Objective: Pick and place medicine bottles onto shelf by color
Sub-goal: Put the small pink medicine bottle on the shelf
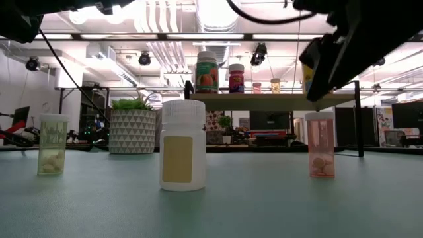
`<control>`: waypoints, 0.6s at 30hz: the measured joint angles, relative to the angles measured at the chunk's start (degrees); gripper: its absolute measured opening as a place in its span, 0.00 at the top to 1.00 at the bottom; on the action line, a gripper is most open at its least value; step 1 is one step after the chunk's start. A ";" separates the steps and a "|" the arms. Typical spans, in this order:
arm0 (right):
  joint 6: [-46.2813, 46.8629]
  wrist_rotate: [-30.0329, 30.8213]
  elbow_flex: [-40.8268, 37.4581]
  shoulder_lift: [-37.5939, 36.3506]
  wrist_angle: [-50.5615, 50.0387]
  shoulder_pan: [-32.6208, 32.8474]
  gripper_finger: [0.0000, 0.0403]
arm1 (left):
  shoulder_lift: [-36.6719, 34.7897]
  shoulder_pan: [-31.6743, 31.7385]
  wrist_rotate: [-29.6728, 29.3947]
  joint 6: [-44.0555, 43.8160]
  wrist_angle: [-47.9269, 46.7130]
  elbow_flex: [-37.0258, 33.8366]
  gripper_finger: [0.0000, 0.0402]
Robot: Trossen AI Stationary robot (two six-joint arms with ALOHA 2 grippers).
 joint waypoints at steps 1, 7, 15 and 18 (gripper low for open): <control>-0.02 0.78 -0.66 0.12 0.51 0.01 0.41 | 0.00 0.00 0.00 0.00 -0.07 0.00 0.15; -0.33 1.40 -4.64 0.37 6.58 0.00 0.31 | 0.00 0.00 -0.02 0.02 -0.22 0.00 0.15; -2.56 2.52 -10.65 0.37 19.34 0.00 0.39 | 0.00 0.00 -0.02 0.02 -0.29 0.00 0.15; -2.39 3.85 -11.18 0.37 20.04 0.00 0.44 | 0.00 0.00 -0.02 0.02 -1.00 0.00 0.15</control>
